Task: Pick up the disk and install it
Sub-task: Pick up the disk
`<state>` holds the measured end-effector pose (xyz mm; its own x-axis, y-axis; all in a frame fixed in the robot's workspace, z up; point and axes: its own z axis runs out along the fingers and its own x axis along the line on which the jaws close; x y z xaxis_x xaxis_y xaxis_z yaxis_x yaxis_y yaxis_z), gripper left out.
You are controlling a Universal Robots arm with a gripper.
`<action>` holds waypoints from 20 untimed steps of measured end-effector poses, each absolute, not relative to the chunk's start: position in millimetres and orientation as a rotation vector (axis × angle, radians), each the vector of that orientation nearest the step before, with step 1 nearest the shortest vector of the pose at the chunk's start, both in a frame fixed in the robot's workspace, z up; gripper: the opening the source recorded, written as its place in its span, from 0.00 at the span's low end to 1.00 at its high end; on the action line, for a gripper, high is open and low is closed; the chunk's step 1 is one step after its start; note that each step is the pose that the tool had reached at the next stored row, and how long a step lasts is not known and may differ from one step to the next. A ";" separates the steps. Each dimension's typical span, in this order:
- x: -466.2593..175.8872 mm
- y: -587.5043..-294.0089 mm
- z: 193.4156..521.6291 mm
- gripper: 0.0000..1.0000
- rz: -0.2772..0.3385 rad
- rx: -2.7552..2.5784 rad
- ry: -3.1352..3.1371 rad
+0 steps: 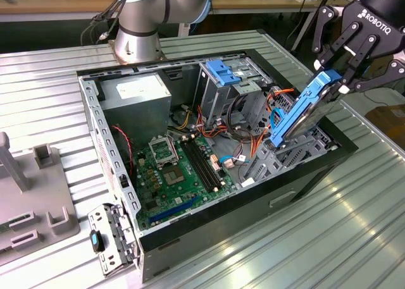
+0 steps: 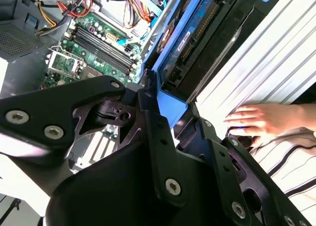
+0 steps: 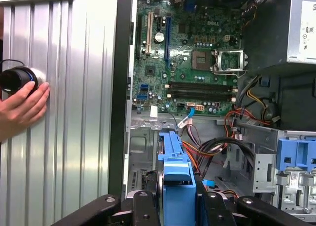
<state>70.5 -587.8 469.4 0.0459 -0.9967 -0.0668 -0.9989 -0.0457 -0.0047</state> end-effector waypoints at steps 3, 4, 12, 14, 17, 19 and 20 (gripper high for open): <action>70.6 -587.8 469.0 0.37 0.069 -2.236 2.135; 70.6 -587.8 466.4 0.37 0.070 -2.235 2.135; 70.6 -588.0 461.6 0.37 0.069 -2.236 2.135; 70.6 -588.1 460.6 0.37 0.068 -2.236 2.136; 70.6 -588.0 460.5 0.37 0.067 -2.212 2.161; 70.6 -588.0 460.6 0.37 0.067 -2.211 2.162; 70.6 -587.2 460.6 0.37 0.066 -2.209 2.164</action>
<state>70.6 -587.2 460.6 0.0211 -0.9977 -0.0646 -0.9998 -0.0208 -0.0046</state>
